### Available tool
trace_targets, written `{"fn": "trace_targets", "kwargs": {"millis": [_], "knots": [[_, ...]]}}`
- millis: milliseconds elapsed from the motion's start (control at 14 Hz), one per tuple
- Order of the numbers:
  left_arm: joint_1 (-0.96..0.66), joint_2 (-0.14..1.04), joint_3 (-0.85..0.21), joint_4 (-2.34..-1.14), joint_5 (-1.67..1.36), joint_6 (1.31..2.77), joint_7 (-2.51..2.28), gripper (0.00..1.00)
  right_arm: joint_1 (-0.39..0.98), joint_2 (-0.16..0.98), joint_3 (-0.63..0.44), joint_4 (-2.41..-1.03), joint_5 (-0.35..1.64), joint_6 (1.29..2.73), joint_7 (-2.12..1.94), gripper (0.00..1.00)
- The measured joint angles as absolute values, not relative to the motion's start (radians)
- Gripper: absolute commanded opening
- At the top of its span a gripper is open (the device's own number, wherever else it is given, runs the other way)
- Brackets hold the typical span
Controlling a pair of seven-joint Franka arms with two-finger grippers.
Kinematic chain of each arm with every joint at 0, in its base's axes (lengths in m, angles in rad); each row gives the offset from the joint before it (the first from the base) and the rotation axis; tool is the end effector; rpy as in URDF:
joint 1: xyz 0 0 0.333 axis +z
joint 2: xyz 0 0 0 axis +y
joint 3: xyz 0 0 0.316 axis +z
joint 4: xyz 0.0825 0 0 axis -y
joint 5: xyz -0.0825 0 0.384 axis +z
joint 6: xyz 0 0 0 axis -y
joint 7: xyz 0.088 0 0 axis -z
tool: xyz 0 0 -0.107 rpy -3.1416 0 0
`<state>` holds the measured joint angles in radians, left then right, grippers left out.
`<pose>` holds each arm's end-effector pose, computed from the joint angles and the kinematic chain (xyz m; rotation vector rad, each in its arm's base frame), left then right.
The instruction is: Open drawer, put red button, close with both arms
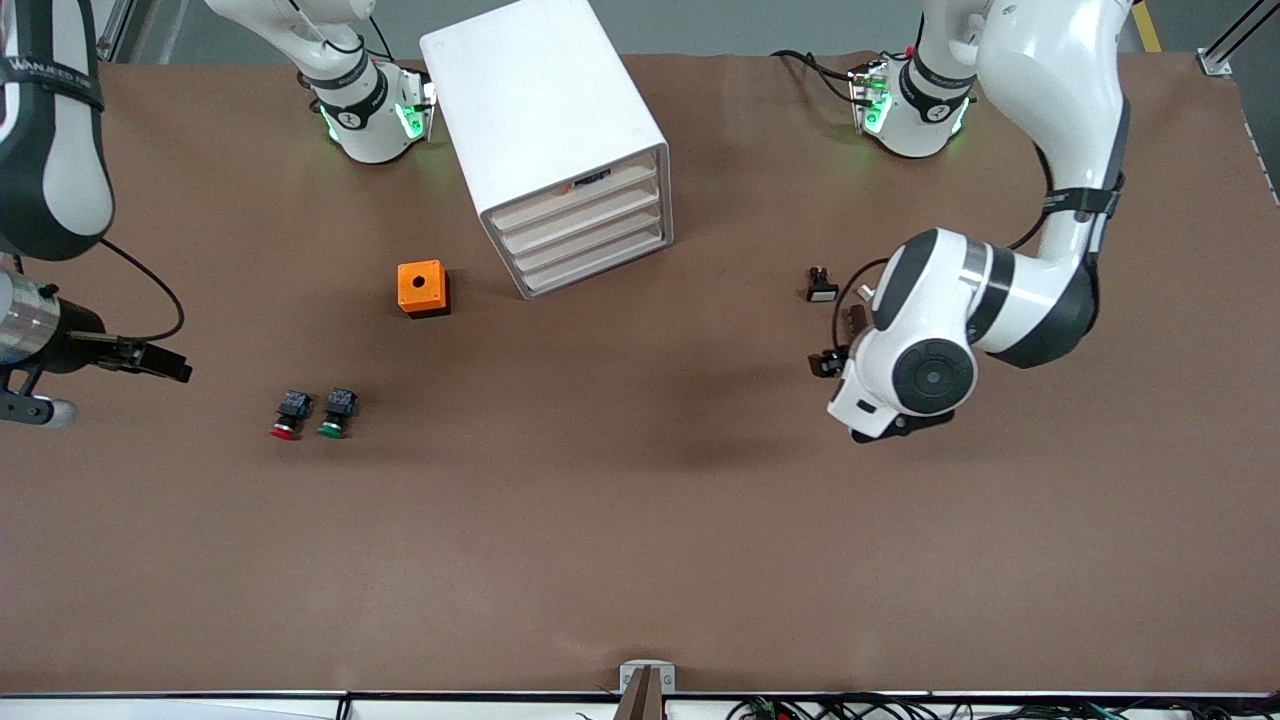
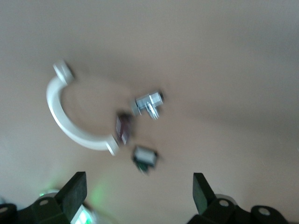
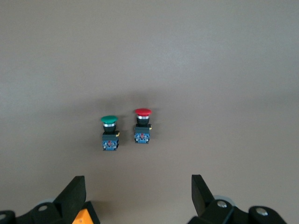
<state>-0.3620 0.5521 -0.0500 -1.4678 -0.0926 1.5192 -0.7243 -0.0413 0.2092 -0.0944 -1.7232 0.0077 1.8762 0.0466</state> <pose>0.5877 -0.2629 0.3313 -2.8477 -0.4769 0.7165 0.6113 -0.0792 0.4550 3.1174 -0.2865 -0.0873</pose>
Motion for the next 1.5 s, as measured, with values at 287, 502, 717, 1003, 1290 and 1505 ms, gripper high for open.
{"fn": "trace_targets", "kwargs": {"millis": [287, 502, 717, 1003, 1290, 1505], "knots": [[-0.398, 0.589, -0.050, -1.449, -0.333, 1.494, -1.018, 1.00, -0.044, 0.242, -0.096, -1.759, 0.008, 1.941, 0.055, 1.00], [-0.416, 0.629, -0.050, -1.423, -0.472, 1.493, -1.172, 1.00, -0.042, 0.249, -0.094, -1.793, 0.008, 1.996, 0.055, 1.00], [-0.434, 0.675, -0.051, -1.387, -0.574, 1.503, -1.337, 1.00, -0.040, 0.249, -0.092, -1.840, 0.008, 2.040, 0.055, 1.00], [-0.445, 0.726, -0.050, -1.375, -0.707, 1.543, -1.631, 1.00, -0.016, 0.249, -0.086, -1.858, 0.008, 2.052, 0.089, 1.00], [-0.453, 0.805, -0.051, -1.372, -0.828, 1.546, -1.909, 1.00, -0.002, 0.248, -0.087, -1.927, 0.008, 2.136, 0.120, 1.00], [-0.462, 0.835, -0.054, -1.368, -0.888, 1.529, -1.981, 1.00, -0.004, 0.245, -0.089, -1.988, 0.008, 2.215, 0.122, 1.00]]}}
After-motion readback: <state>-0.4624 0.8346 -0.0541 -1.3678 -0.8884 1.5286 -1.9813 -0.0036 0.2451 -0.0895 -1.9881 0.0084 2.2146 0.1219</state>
